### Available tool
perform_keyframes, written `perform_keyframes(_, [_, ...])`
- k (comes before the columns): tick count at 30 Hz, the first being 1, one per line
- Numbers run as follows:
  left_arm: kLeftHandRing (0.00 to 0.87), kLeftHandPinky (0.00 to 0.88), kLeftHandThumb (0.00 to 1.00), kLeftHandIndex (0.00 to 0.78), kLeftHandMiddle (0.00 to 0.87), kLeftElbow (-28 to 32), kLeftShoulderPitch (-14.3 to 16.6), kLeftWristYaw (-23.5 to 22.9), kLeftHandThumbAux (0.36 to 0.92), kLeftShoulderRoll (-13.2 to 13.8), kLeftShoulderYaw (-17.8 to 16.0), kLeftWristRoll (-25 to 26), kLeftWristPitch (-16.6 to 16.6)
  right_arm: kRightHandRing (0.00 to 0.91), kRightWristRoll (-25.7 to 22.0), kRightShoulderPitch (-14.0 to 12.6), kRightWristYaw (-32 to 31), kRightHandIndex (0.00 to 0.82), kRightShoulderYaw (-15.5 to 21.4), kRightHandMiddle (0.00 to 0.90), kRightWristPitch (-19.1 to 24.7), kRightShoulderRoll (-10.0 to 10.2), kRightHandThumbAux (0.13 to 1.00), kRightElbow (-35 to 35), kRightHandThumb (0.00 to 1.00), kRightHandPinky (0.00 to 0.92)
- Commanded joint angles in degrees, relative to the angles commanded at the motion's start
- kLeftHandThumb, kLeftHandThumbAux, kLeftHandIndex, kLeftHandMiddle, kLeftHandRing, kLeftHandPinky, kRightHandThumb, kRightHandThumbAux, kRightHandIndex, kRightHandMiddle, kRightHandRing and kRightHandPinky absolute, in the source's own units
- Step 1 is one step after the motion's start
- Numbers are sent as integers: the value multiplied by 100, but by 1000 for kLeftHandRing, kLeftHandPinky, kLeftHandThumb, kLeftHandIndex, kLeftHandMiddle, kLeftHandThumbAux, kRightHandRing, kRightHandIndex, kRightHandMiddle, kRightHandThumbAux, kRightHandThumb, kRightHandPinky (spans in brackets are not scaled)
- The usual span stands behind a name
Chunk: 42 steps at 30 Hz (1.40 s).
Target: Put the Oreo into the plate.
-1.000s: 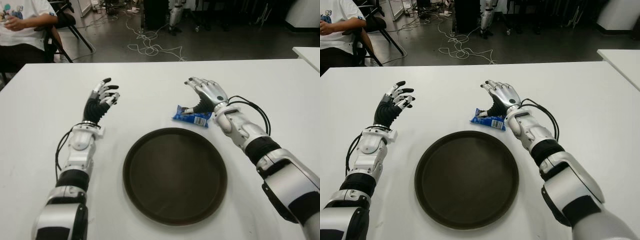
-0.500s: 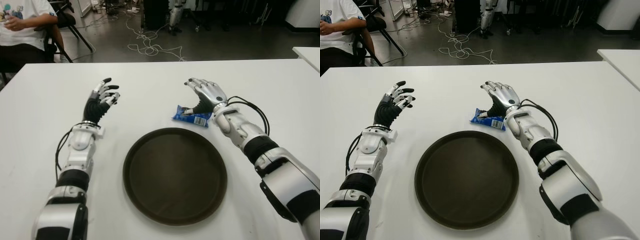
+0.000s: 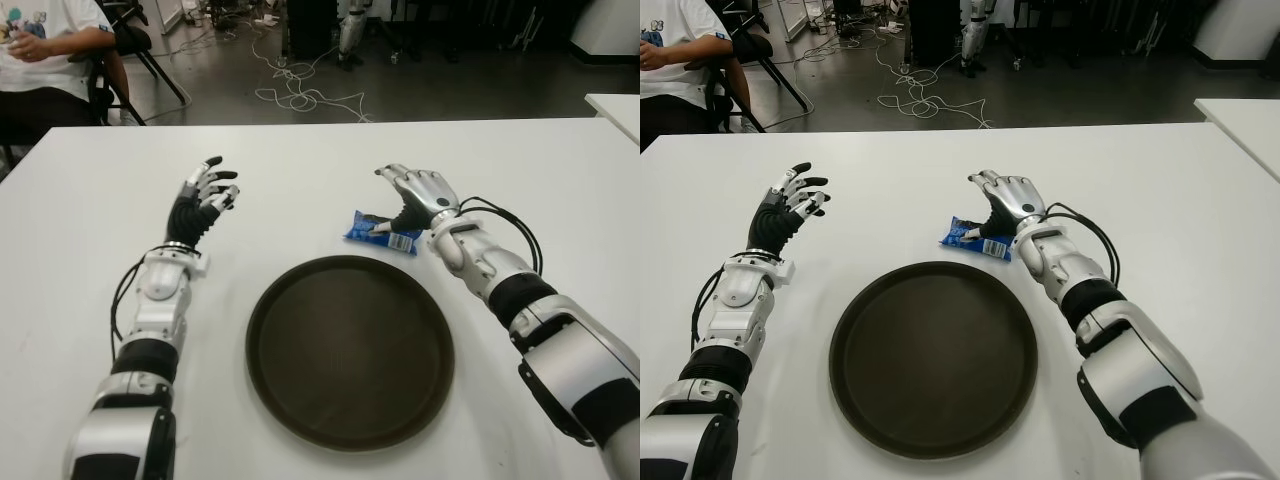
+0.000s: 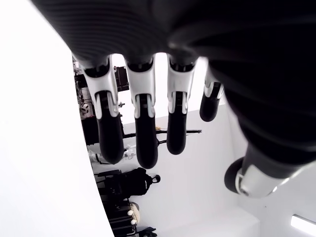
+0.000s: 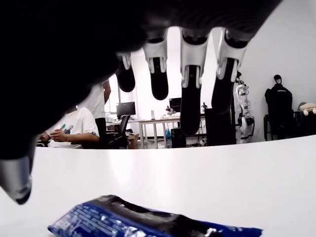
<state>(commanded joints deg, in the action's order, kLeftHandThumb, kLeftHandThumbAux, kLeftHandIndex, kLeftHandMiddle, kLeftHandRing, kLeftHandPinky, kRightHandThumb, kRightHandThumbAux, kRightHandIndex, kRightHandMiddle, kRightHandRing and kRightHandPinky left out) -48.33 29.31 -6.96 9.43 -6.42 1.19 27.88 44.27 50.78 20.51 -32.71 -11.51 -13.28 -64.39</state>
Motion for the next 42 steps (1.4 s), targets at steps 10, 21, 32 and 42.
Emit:
perform_keyframes(10, [324, 403, 274, 143, 275, -20, 5, 7, 624, -7, -3, -3, 44, 168, -5, 29, -53, 72, -25, 141, 0, 9, 493, -82, 0, 233])
perform_keyframes(21, [323, 397, 282, 147, 278, -27, 19, 55, 621, -27, -7, -5, 19, 245, 32, 70, -130, 109, -99, 204, -32, 35, 504, -197, 0, 316])
perform_keyframes(32, [318, 383, 274, 142, 272, -33, 20, 114, 618, -15, 21, -62, 6, 238, 95, 21, -135, 120, -242, 191, -55, 133, 521, -402, 0, 293])
perform_keyframes(42, [321, 395, 274, 146, 279, 21, 0, 116, 625, -38, 35, -62, 18, 269, 75, 23, -249, 147, -355, 225, -198, 171, 544, -484, 0, 313])
